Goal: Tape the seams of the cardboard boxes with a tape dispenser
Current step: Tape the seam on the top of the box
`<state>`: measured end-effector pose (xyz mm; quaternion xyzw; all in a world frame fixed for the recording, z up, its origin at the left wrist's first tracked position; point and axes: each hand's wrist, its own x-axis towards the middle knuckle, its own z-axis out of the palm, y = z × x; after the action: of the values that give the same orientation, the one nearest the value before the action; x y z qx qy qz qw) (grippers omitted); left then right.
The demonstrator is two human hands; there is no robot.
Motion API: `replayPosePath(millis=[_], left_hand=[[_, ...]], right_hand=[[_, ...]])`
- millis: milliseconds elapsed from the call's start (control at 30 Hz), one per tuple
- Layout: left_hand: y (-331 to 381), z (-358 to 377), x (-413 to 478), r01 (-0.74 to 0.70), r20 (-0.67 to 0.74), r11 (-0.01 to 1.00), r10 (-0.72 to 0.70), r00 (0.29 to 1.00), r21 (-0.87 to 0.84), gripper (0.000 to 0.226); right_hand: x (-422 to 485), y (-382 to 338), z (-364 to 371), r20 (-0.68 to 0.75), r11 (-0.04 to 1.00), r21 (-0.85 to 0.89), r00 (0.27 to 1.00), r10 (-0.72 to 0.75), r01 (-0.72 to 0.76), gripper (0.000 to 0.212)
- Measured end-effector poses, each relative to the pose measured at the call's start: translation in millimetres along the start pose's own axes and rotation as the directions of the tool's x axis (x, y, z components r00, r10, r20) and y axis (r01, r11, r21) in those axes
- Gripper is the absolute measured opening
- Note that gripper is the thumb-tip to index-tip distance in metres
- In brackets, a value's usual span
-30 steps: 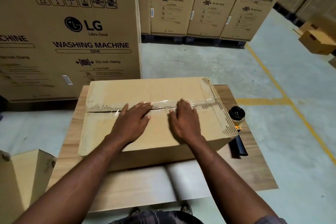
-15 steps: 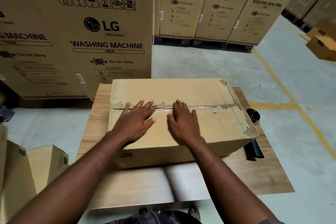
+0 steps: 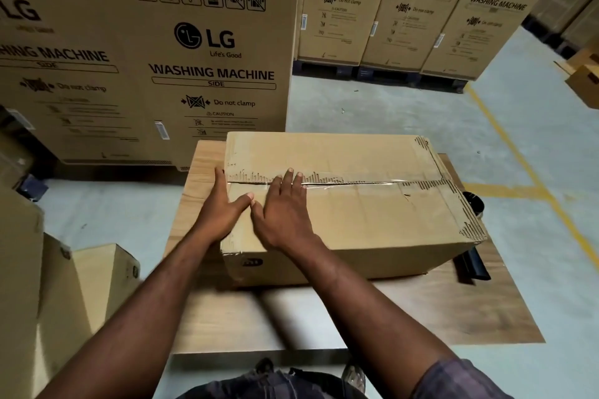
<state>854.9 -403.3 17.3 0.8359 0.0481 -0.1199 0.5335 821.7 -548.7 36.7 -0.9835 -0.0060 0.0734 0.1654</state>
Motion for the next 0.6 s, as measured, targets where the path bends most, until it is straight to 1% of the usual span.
replayPosePath(millis=[67, 100, 167, 200, 233, 267, 300, 333, 367, 400, 433, 467, 500, 533, 567, 600], left_hand=[[-10.8, -4.7, 1.5, 0.099, 0.060, 0.981, -0.090, 0.994, -0.168, 0.091], [-16.1, -5.7, 1.0, 0.132, 0.109, 0.959, -0.107, 0.988, -0.251, 0.079], [-16.0, -6.5, -8.3, 0.167, 0.233, 0.908, -0.080, 0.969, -0.384, 0.045], [-11.9, -6.7, -15.0, 0.190, 0.282, 0.885, -0.069, 0.957, -0.426, 0.037], [-14.2, -7.2, -15.9, 0.207, 0.302, 0.879, -0.076, 0.950, -0.429, 0.037], [-15.1, -9.5, -16.9, 0.223, 0.313, 0.879, -0.090, 0.946, -0.421, 0.039], [-15.0, -11.8, -16.6, 0.223, 0.301, 0.881, -0.097, 0.949, -0.418, 0.042], [-14.8, -14.1, -14.0, 0.203, 0.268, 0.893, -0.097, 0.958, -0.402, 0.048], [-16.5, -16.0, -8.4, 0.173, 0.216, 0.912, -0.096, 0.972, -0.373, 0.053], [-14.8, -16.3, -4.6, 0.152, 0.155, 0.924, -0.103, 0.982, -0.351, 0.053], [-13.3, -16.0, -0.2, 0.139, 0.097, 0.925, -0.112, 0.989, -0.355, 0.051], [-10.4, -15.2, 3.3, 0.120, 0.050, 0.929, -0.109, 0.993, -0.349, 0.049], [-9.0, -13.9, 7.2, 0.098, 0.028, 0.932, -0.095, 0.995, -0.349, 0.053], [-5.2, -12.2, 10.0, 0.085, 0.011, 0.934, -0.087, 0.996, -0.348, 0.067], [-5.9, -10.2, 15.6, 0.083, -0.013, 0.933, -0.093, 0.996, -0.351, 0.086], [-9.3, -8.2, 23.2, 0.085, -0.033, 0.934, -0.102, 0.994, -0.346, 0.099]], right_hand=[[-0.3, -9.1, 2.6, 0.007, 0.999, -0.031, 0.999, -0.039, 0.040, 0.075], [-1.6, -13.9, 4.6, 0.009, 0.997, -0.040, 0.998, -0.066, 0.066, 0.073], [-6.5, -23.2, 6.0, 0.029, 0.991, -0.034, 0.991, -0.132, 0.133, 0.068], [-10.3, -27.2, 3.5, 0.037, 0.982, -0.035, 0.983, -0.182, 0.184, 0.063], [-13.6, -29.1, -0.1, 0.024, 0.969, -0.035, 0.969, -0.244, 0.245, 0.055], [-17.3, -29.2, -5.1, -0.024, 0.954, -0.023, 0.954, -0.300, 0.300, 0.044], [-19.5, -26.9, -9.2, -0.110, 0.945, 0.003, 0.939, -0.325, 0.327, 0.034], [-19.7, -22.6, -11.6, -0.222, 0.946, 0.038, 0.926, -0.306, 0.322, 0.030], [-18.2, -16.1, -12.0, -0.322, 0.956, 0.071, 0.914, -0.247, 0.284, 0.028], [-16.7, -9.7, -11.9, -0.371, 0.974, 0.087, 0.914, -0.164, 0.210, 0.029], [-15.6, -5.3, -9.8, -0.359, 0.991, 0.069, 0.930, -0.081, 0.113, 0.033], [-15.0, -3.5, -4.7, -0.314, 0.999, 0.025, 0.949, -0.022, 0.032, 0.039], [-15.0, -4.7, 1.6, -0.270, 1.000, -0.016, 0.963, -0.002, -0.003, 0.044], [-15.6, -8.9, 6.1, -0.236, 0.999, -0.038, 0.972, -0.012, 0.003, 0.049], [-15.5, -14.8, 9.8, -0.211, 0.998, -0.042, 0.977, -0.043, 0.035, 0.052], [-15.1, -20.7, 10.7, -0.194, 0.996, -0.035, 0.977, -0.092, 0.087, 0.053]])
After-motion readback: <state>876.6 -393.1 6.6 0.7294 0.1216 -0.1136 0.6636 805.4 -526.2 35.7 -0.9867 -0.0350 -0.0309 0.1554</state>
